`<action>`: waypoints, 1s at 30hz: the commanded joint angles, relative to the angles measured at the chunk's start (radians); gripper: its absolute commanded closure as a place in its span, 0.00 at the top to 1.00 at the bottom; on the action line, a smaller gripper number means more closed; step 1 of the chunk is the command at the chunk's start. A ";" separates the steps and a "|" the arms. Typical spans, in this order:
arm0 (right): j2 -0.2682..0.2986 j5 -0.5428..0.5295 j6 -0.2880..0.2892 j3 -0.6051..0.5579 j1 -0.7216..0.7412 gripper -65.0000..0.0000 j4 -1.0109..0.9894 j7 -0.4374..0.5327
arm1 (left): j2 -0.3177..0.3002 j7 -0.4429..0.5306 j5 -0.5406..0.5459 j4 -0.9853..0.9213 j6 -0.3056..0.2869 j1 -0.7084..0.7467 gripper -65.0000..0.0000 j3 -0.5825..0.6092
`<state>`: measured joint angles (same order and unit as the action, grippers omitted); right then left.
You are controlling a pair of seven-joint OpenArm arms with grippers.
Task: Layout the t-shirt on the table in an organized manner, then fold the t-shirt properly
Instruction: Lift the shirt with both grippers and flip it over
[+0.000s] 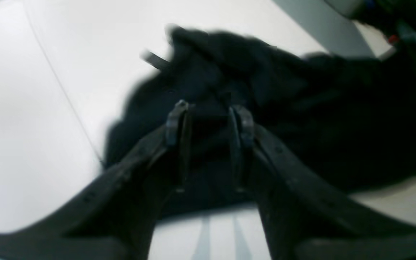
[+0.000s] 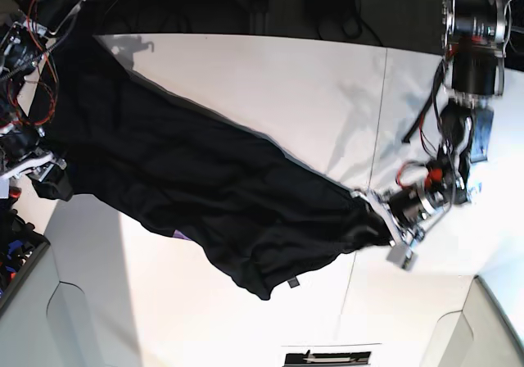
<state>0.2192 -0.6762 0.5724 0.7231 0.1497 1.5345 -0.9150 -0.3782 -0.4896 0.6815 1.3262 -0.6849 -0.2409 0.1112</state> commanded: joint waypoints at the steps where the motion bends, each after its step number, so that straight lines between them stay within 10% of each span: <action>1: 0.012 0.004 0.009 0.001 0.018 0.28 0.018 0.037 | 0.007 0.022 0.009 0.046 -0.013 0.007 0.27 -0.003; 4: 0.005 0.061 0.008 0.001 0.005 0.00 0.016 0.071 | 0.056 0.022 -0.083 0.066 -0.013 0.079 0.23 -0.003; 30: 0.033 0.097 -0.001 0.001 -0.220 0.00 0.016 0.107 | 0.062 0.135 -0.377 -0.312 0.098 -0.085 0.02 -0.003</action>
<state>0.2356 -0.5587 0.5686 0.7197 -0.0826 1.5341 -0.8307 -0.2970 -0.3428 0.3248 1.0077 -0.6098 -0.3042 0.1123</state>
